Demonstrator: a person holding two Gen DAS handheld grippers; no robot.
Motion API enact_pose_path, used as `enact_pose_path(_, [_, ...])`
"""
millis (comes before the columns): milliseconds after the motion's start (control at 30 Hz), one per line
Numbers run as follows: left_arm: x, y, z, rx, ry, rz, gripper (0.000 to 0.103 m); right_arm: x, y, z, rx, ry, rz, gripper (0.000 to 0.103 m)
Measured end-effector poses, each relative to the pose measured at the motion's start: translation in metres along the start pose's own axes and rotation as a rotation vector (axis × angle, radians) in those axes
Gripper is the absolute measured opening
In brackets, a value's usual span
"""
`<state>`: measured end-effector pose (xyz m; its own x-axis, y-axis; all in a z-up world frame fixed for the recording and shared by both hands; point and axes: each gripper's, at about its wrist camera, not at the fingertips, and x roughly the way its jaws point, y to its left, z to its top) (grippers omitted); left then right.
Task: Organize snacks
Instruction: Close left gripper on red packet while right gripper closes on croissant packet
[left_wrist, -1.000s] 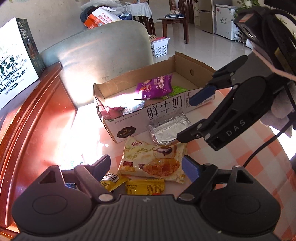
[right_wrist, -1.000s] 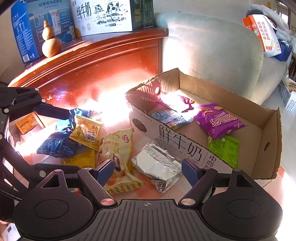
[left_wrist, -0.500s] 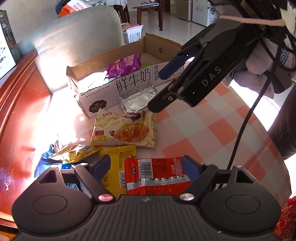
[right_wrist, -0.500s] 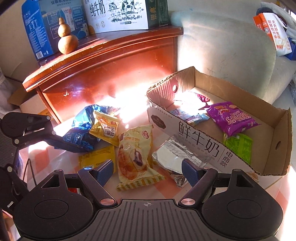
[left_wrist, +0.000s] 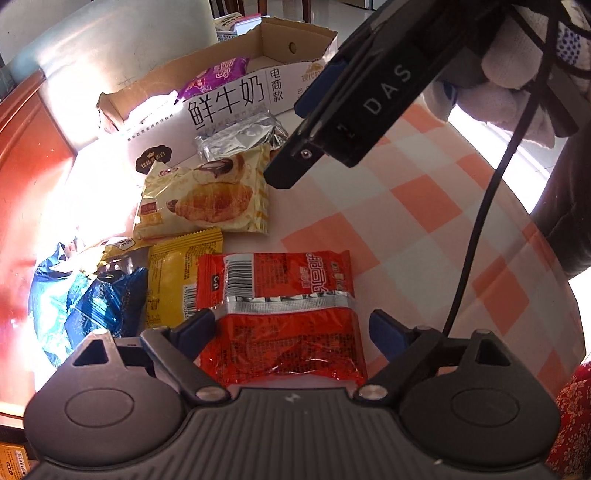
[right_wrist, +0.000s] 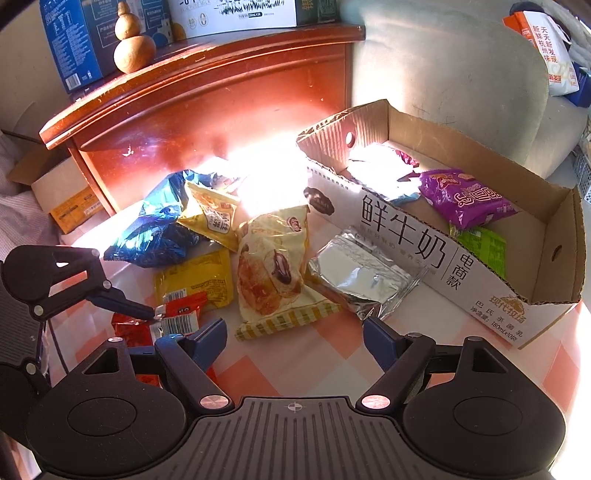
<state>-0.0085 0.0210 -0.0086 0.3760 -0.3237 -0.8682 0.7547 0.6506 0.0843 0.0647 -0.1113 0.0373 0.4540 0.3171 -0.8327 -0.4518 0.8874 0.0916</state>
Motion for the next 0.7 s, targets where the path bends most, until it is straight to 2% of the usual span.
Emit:
enact_pose_path(167, [0.01, -0.002, 0.001, 0.001, 0.004, 0.035, 0.096, 0.013, 0.004, 0.002, 0.0, 0.021, -0.001, 0.082])
enact_pose_path(333, [0.014, -0.001, 0.0, -0.015, -0.002, 0.048, 0.095, 0.027, 0.008, 0.006, 0.002, 0.033, 0.016, 0.082])
enact_pose_path(500, [0.011, 0.004, 0.0, -0.051, -0.005, 0.057, 0.083, 0.041, 0.009, 0.013, 0.023, 0.018, 0.008, 0.082])
enact_pose_path(600, [0.009, 0.008, 0.0, -0.072, -0.007, 0.056, 0.08, 0.048, 0.01, 0.017, 0.02, 0.007, -0.002, 0.083])
enact_pose_path(700, [0.009, 0.009, -0.001, -0.072, -0.007, 0.056, 0.079, 0.049, 0.016, 0.021, -0.049, -0.007, -0.077, 0.082])
